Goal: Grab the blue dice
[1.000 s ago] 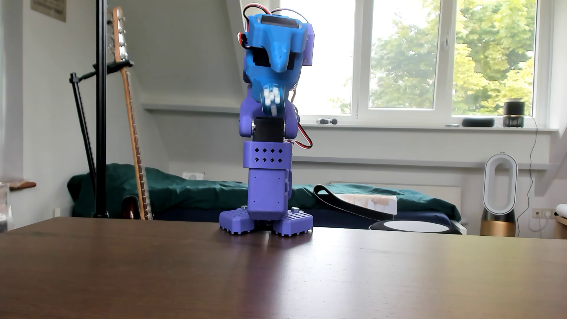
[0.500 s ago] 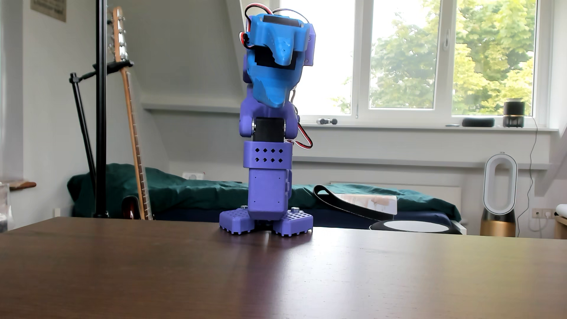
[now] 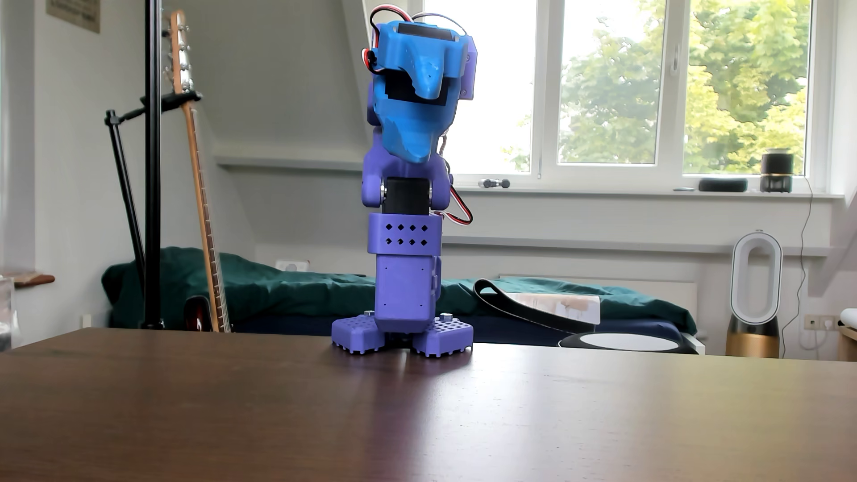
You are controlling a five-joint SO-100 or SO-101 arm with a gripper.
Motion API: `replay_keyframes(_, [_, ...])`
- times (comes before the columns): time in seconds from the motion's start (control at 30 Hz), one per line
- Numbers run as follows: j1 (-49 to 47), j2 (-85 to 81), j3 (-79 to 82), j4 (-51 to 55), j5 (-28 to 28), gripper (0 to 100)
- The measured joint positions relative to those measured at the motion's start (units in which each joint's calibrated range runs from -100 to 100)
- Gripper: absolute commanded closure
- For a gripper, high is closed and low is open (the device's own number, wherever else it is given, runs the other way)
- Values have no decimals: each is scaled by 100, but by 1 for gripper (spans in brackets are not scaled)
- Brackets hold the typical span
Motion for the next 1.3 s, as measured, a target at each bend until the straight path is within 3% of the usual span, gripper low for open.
replay_keyframes(0.2, [0, 0, 27, 0, 0, 85])
replay_keyframes(0.37, [0, -8, 260, -70, 0, 100])
replay_keyframes(1.3, [870, -8, 2019, -87, 0, 98])
